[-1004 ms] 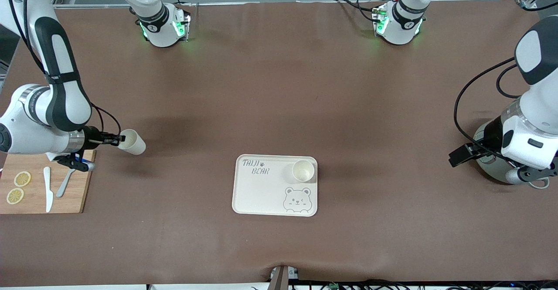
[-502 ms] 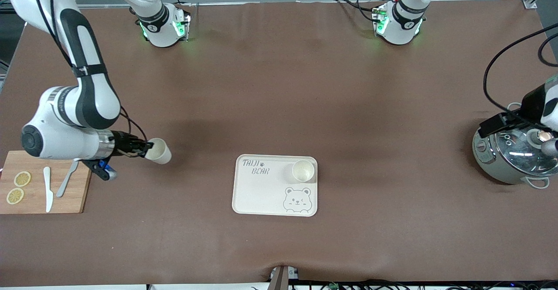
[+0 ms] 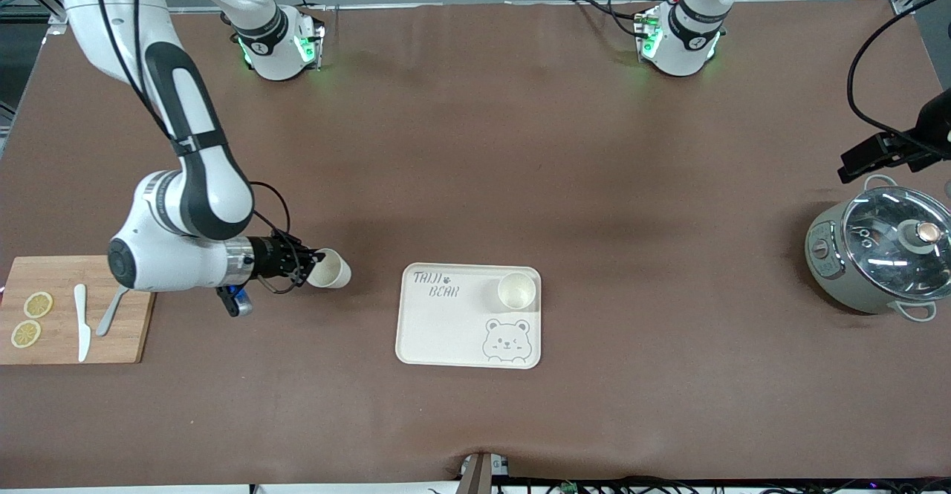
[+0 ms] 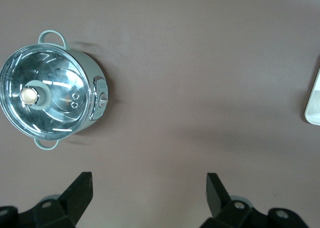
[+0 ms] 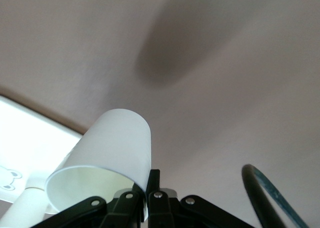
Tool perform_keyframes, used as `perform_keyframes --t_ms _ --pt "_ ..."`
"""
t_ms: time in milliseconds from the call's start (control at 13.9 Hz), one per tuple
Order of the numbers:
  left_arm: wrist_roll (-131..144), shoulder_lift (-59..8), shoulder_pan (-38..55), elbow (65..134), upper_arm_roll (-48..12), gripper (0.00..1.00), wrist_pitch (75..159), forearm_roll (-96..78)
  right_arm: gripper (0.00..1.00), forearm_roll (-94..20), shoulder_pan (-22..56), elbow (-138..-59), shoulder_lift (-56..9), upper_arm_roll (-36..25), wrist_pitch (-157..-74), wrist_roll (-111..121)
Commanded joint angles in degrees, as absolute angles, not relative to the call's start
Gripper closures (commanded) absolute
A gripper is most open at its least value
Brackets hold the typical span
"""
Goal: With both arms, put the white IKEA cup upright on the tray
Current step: 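Lift and carry the second white cup toward the tray with the right gripper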
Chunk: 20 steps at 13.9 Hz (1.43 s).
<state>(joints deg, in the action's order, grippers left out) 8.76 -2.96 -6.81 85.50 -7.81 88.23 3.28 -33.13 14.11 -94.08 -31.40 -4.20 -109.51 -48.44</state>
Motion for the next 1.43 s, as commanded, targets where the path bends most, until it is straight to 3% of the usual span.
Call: perform_keyframes --t_ms 0,502,1148,1363 --pt "5.90 0.09 -8.08 89.47 -8.09 0.00 90.88 3.43 1.00 -34.10 18.70 -90.36 -33.57 -4.83 -110.64 -53.60" --pt "5.63 -1.49 -8.17 87.02 -8.35 0.00 90.79 3.87 1.00 -34.36 30.05 -89.21 -38.75 -4.83 -128.21 -66.71" --pt "5.71 -3.78 -7.47 85.25 -8.52 0.00 91.05 3.69 1.00 -39.64 30.41 -87.98 -41.57 -4.83 -129.29 -67.41" --pt "5.71 -3.87 -7.29 85.25 -8.44 0.00 91.05 4.13 0.79 -39.55 30.76 -87.89 -42.01 -4.92 -129.37 -67.15"
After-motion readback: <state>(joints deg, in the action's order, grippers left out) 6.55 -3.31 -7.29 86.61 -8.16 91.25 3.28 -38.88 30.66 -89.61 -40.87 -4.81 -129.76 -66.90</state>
